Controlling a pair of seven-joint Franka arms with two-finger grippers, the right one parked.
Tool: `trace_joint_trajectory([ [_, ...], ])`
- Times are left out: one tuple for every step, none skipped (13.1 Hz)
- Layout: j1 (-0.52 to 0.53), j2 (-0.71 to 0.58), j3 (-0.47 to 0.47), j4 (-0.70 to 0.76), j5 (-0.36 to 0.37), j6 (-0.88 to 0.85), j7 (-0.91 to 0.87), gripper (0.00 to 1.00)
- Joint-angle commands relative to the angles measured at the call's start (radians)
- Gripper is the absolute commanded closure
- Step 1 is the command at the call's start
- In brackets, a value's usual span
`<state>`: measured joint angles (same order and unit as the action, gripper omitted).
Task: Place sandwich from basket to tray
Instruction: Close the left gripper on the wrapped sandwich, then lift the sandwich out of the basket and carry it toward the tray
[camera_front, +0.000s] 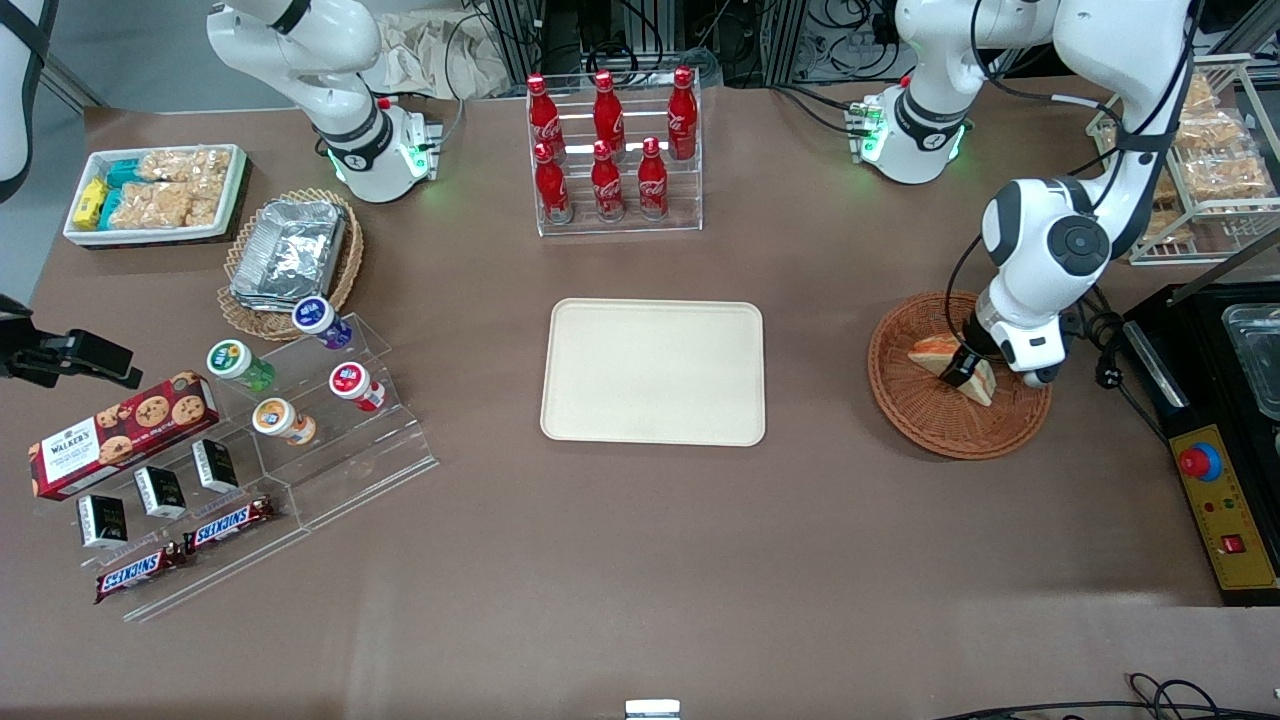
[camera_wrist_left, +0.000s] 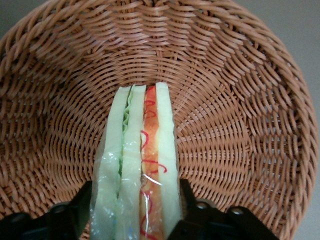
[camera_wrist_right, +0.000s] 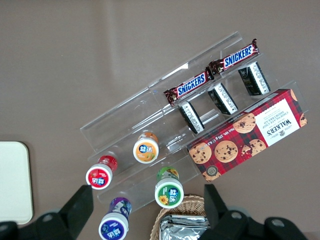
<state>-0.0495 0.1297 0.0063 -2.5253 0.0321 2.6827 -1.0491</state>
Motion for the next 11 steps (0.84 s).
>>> trace_joint_trajectory([
  [0.000,-0.002,0.001,-0.004,0.011,0.019,-0.020,1.00],
  [0.000,-0.010,0.001,0.000,0.009,0.016,-0.017,1.00],
  [0.000,-0.028,0.003,0.011,0.009,-0.001,-0.009,1.00],
  [-0.003,-0.062,0.001,0.046,0.011,-0.082,-0.002,1.00],
  [-0.006,-0.085,0.000,0.116,0.014,-0.212,0.001,1.00],
  [-0.010,-0.109,-0.003,0.208,0.012,-0.363,0.029,1.00],
  [-0.012,-0.123,-0.008,0.318,0.012,-0.535,0.052,1.00],
  [-0.023,-0.124,-0.011,0.442,0.011,-0.685,0.057,1.00],
  [-0.033,-0.124,-0.012,0.551,0.011,-0.798,0.064,1.00],
  [-0.035,-0.122,-0.014,0.660,0.006,-0.901,0.081,1.00],
  [-0.035,-0.120,-0.020,0.771,-0.004,-1.006,0.121,1.00],
])
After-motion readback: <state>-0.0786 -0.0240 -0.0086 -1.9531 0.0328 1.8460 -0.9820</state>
